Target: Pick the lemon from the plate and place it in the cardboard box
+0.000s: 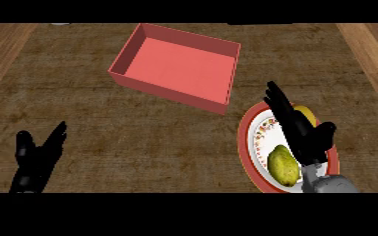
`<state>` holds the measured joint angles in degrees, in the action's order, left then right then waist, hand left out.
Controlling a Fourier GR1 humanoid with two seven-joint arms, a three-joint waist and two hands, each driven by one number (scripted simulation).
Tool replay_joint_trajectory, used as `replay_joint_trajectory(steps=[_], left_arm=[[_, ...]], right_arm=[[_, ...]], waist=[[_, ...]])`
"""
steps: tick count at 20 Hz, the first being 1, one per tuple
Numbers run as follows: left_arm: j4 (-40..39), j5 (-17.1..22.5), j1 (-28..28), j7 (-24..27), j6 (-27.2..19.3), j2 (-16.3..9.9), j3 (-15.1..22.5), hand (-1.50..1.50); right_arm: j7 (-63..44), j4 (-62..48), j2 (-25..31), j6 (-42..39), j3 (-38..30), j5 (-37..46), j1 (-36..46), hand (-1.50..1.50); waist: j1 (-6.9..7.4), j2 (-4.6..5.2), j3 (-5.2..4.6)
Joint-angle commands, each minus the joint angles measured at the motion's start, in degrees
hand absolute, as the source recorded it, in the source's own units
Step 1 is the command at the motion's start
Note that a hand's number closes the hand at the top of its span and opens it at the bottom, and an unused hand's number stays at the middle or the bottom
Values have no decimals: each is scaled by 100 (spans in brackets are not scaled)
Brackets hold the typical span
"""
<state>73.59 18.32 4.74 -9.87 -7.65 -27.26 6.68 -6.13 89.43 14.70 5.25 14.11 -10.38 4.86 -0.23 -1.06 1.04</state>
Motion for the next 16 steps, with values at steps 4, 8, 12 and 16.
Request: replay_joint_trajectory(steps=[4, 8, 12, 16], left_arm=[[1178, -602, 275, 425, -336, -416, -101, 0], [1573, -750, 1202, 243, -338, -988, -312, 0], [1870, -702, 1275, 430, -427, -893, -466, 0], [1916, -811, 1374, 583, -470, -818, -477, 0]], right_arm=[[628, 502, 388, 223, -442, 577, 1005, -150], [515, 81, 1663, 714, -741, 2097, 1008, 150], [916, 164, 841, 1490, -1178, 1664, 1046, -150], [1225, 17, 1062, 1499, -1096, 2017, 1002, -150]], waist=[[-2, -15, -114], [-491, -191, -234], [-539, -107, -113], [-521, -34, -132]])
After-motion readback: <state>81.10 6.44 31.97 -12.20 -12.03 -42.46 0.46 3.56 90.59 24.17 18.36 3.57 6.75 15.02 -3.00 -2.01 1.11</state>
